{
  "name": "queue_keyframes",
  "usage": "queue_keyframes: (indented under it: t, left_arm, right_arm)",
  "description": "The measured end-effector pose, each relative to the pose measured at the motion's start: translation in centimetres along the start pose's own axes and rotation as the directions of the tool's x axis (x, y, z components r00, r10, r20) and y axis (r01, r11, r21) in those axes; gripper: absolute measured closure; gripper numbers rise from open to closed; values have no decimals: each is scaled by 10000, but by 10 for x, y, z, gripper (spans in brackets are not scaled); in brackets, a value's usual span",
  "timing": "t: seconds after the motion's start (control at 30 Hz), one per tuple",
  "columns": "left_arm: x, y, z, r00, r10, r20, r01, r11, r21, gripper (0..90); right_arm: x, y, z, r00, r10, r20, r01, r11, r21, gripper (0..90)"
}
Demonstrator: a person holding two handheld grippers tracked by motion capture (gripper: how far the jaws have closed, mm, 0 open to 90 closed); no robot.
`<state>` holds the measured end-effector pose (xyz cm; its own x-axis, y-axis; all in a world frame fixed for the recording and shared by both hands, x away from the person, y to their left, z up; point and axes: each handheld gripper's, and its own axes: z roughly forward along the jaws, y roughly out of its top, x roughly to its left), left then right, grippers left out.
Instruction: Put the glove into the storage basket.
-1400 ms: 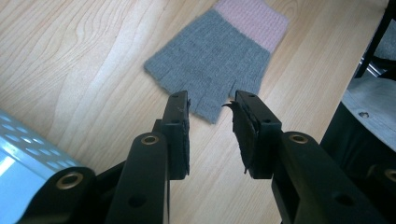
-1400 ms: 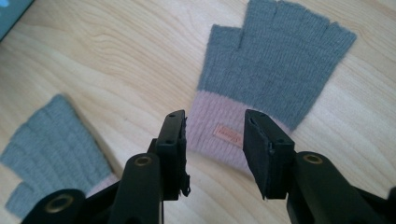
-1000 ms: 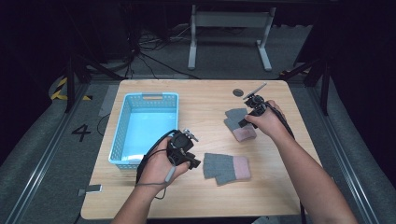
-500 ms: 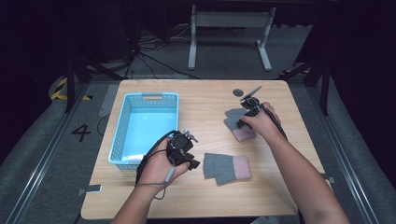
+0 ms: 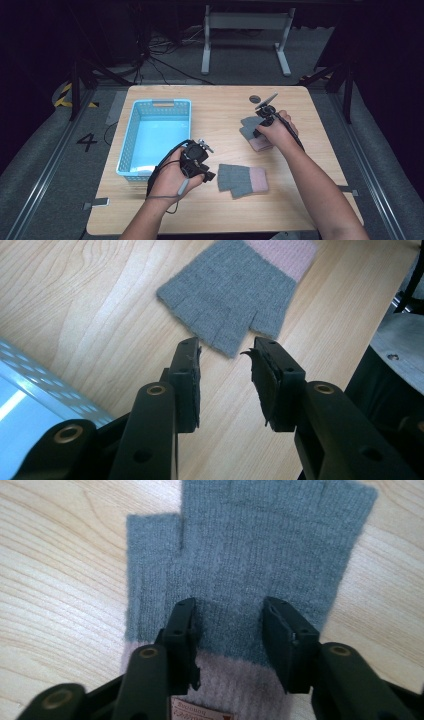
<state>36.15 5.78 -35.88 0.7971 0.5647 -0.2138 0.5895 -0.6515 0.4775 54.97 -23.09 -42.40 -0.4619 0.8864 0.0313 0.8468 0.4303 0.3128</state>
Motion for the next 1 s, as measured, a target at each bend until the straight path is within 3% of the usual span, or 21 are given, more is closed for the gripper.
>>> queue_keyframes:
  t: [0.33,0.7,0.9,1.0]
  left_arm:
    - [1,2,0,10000,16,66,-15,10000,-57,647]
    - [1,6,1,9998,105,141,-103,9999,-101,647]
    - [1,10,2,9996,183,197,-180,9998,-115,647]
    - [0,11,3,9995,221,218,-219,9997,-97,647]
  right_arm:
    - [-6,-2,-1,9992,301,-274,-304,9995,-107,805]
    - [-8,-6,-9,9982,233,-560,-255,9989,-399,851]
    - [-9,-12,-23,9977,77,-677,-126,9973,-724,853]
    - [-10,-17,-38,9974,-89,-709,19,9952,-981,853]
